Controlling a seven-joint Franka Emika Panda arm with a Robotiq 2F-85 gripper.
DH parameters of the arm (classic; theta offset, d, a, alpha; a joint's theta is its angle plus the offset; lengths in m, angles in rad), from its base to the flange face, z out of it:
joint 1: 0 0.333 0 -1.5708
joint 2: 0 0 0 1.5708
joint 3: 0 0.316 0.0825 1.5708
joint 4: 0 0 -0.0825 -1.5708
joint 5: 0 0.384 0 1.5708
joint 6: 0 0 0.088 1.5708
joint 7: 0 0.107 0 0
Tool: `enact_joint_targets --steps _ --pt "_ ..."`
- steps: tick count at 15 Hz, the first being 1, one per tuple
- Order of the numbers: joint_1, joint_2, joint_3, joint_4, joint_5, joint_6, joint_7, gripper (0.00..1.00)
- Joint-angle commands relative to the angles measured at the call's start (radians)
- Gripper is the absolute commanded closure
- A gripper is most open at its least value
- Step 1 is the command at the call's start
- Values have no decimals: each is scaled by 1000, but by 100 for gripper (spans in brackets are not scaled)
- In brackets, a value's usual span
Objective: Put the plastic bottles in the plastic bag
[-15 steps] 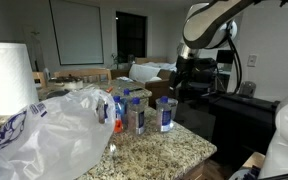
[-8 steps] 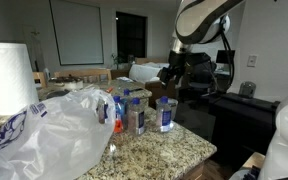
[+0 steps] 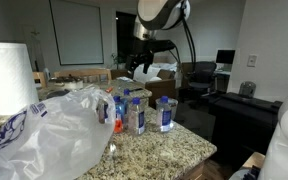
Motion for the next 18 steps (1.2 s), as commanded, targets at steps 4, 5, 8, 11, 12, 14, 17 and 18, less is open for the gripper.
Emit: enact_joint_targets --steps 4,5,8,11,12,14,17,18 --pt "45 358 18 266 -1 -42 69 0" --pt "51 392 16 296 -8 -43 76 0" --pt "83 468 19 384 15 -61 43 0" --pt "106 485 22 419 39 -118 36 0" --pt "115 494 18 428 20 -122 54 0" --pt "129 523 11 463 -9 -125 75 0" --pt "137 578 -4 518 -44 -99 108 27" --pt "141 606 -10 547 -56 -89 120 31"
